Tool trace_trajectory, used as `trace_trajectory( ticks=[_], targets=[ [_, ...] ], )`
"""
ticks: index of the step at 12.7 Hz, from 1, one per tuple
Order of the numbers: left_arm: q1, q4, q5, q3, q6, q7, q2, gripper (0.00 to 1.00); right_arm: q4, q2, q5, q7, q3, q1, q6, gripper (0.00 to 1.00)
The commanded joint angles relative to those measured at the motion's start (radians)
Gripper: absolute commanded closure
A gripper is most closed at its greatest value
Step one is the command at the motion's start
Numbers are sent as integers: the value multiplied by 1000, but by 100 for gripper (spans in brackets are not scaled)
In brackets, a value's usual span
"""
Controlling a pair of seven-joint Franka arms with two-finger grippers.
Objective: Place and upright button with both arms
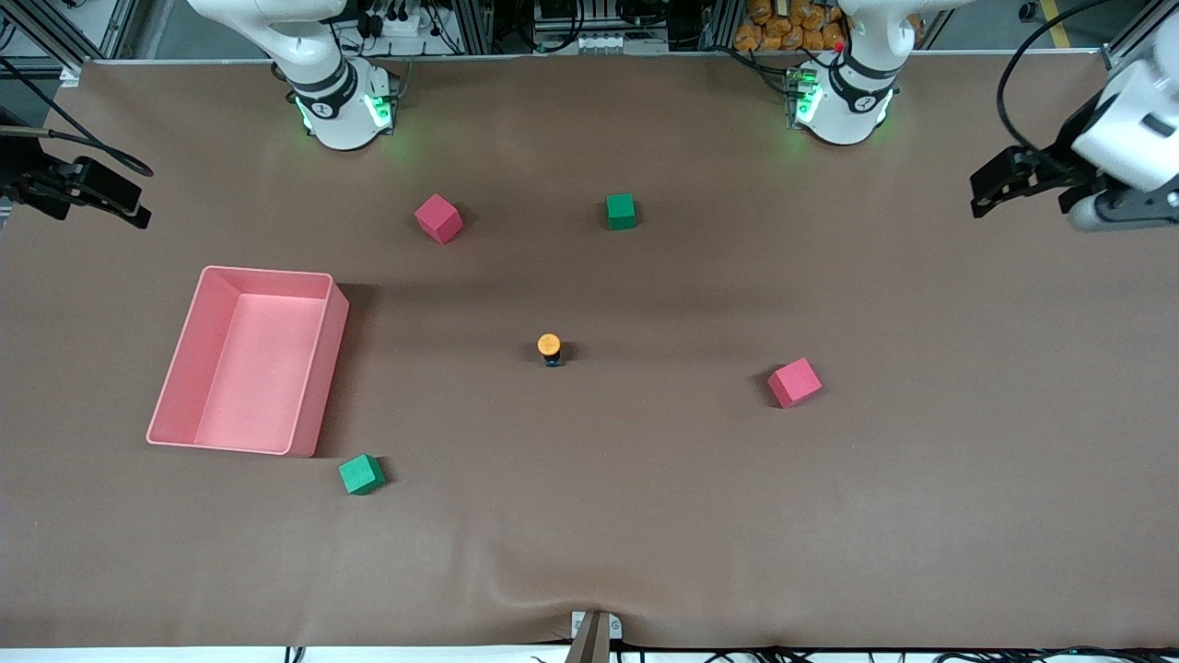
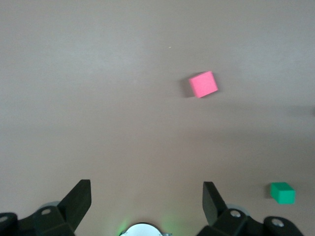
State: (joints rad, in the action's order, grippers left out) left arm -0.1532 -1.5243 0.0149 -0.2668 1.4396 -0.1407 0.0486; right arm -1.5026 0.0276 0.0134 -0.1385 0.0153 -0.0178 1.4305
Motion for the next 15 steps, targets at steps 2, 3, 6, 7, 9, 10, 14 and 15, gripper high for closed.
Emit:
trace_trajectory(
  ticks=[2, 3, 6, 7, 9, 10, 14, 15],
  targets=[
    [-91, -113, 69, -3, 40, 85, 106, 0, 12, -1, 16, 8, -5, 15, -13, 0],
    [-91, -188, 69, -2, 112, 87, 153, 0, 12, -1, 16, 8, -5, 15, -13, 0],
    [-91, -188, 60, 1, 133, 90, 142, 0, 12, -1, 16, 8, -5, 16, -15, 0],
    [-91, -166, 59, 1, 130, 90, 128, 0, 12, -1, 16, 8, -5, 16, -13, 0],
    [-91, -102, 59, 1, 92, 90, 88, 0, 12, 0, 16, 8, -5, 15, -18, 0],
    [-91, -74, 47, 1, 64, 92, 71, 0, 12, -1, 16, 8, -5, 16, -18, 0],
    [-92, -50, 16, 3, 30, 90, 54, 0, 12, -1, 16, 8, -5, 16, -18, 0],
    [-92, -50, 14, 3, 28, 90, 56, 0, 12, -1, 16, 8, -5, 16, -18, 0]
  ],
)
